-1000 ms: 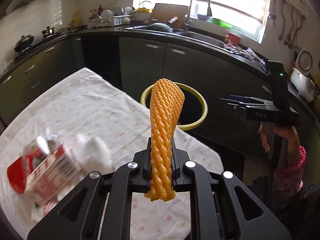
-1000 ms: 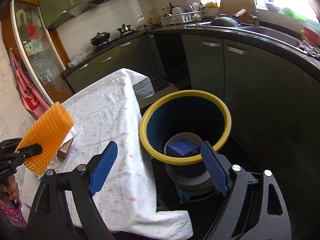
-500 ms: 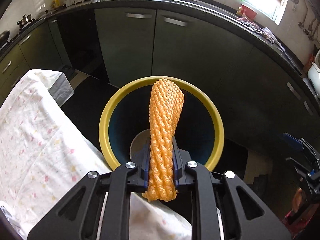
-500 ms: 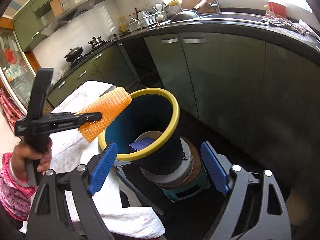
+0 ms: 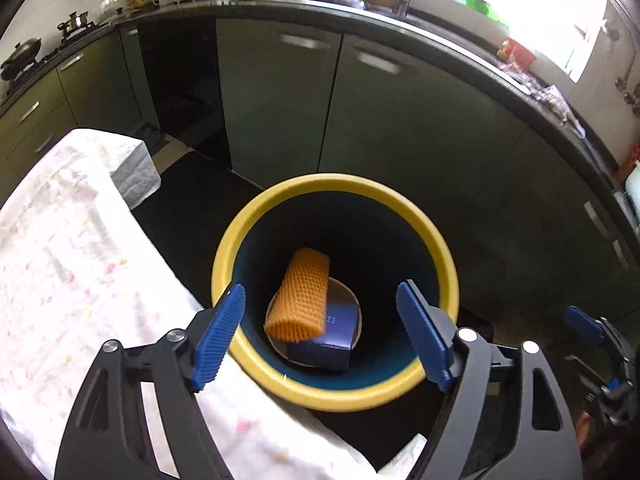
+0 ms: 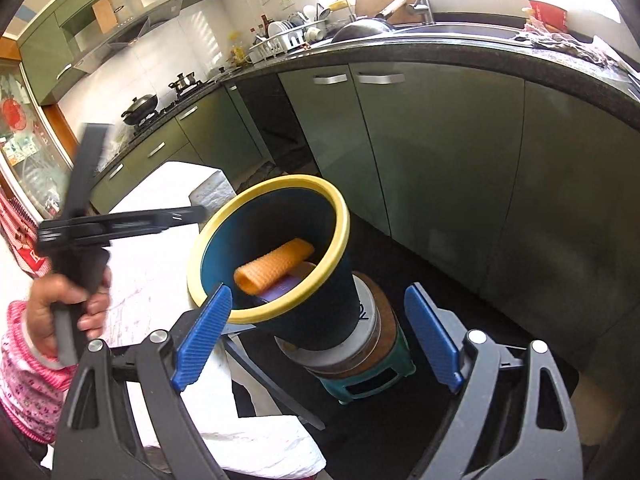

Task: Collect trash
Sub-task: 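Move the right gripper to the water bottle and grasp its middle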

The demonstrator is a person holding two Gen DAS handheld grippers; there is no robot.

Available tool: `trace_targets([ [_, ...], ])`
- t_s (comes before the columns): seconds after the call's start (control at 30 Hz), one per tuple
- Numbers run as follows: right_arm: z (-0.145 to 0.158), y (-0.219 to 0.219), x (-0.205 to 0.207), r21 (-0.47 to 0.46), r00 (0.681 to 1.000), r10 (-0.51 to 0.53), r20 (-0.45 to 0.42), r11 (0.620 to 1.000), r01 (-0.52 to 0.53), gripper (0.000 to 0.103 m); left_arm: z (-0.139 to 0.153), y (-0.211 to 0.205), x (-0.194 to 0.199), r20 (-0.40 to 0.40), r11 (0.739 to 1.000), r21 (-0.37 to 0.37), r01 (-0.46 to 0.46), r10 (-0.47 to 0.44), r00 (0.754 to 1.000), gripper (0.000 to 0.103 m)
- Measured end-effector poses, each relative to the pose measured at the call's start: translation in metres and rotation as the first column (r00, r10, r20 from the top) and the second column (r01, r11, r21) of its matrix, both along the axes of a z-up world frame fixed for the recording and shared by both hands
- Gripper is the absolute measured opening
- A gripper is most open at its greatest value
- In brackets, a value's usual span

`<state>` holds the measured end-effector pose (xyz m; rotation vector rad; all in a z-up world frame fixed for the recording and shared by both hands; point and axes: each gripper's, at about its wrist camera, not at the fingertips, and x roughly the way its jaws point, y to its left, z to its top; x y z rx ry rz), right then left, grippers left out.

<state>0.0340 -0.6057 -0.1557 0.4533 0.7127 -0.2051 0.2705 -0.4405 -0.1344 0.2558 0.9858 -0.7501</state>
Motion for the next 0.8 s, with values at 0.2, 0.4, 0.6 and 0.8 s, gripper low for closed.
trace_targets([
  [0.2, 0.000, 0.017, 0.015, -0.018, 0.998, 0.059, -0.026, 0.998, -0.060, 0.084, 0.061, 0.076, -0.052, 0.159, 0.994, -0.111, -0.023, 0.040, 0.986, 0.094],
  [0.4, 0.004, 0.053, 0.033, -0.064, 0.983, 0.174, -0.054, 0.982, -0.177, 0.084, 0.106, 0.200, -0.100, 0.280, 0.963, -0.204, -0.177, 0.231, 0.932, 0.098],
  [0.6, 0.020, 0.119, 0.058, -0.096, 0.922, 0.386, -0.036, 0.917, -0.388, 0.084, 0.113, 0.340, -0.126, 0.326, 0.861, -0.185, -0.474, 0.508, 0.797, 0.098],
  [0.8, 0.050, 0.228, 0.083, -0.139, 0.711, 0.703, -0.018, 0.702, -0.698, 0.084, 0.091, 0.454, -0.160, 0.321, 0.711, -0.156, -0.686, 0.693, 0.645, 0.098],
])
